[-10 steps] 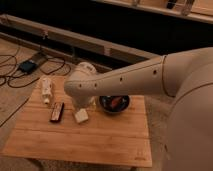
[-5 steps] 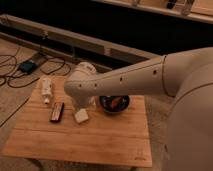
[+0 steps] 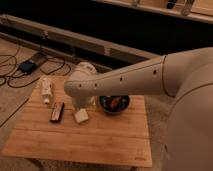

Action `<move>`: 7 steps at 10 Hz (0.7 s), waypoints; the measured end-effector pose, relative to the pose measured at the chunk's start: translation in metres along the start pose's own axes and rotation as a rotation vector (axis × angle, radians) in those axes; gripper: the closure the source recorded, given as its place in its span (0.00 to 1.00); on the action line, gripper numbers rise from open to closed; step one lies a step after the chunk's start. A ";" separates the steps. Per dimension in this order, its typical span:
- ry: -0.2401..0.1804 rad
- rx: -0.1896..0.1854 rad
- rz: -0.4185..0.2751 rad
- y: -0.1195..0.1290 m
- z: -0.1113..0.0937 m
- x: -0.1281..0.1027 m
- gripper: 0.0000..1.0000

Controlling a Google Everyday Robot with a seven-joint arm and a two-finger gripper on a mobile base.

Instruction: Wipe the white sponge on the table

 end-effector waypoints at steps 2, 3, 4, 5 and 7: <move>-0.015 0.005 -0.004 -0.001 -0.002 -0.002 0.35; -0.036 0.020 -0.013 -0.004 -0.002 -0.006 0.35; -0.068 0.043 -0.034 -0.003 0.000 -0.011 0.35; -0.093 0.063 -0.055 -0.002 0.003 -0.015 0.35; -0.105 0.091 -0.101 0.007 0.020 -0.014 0.35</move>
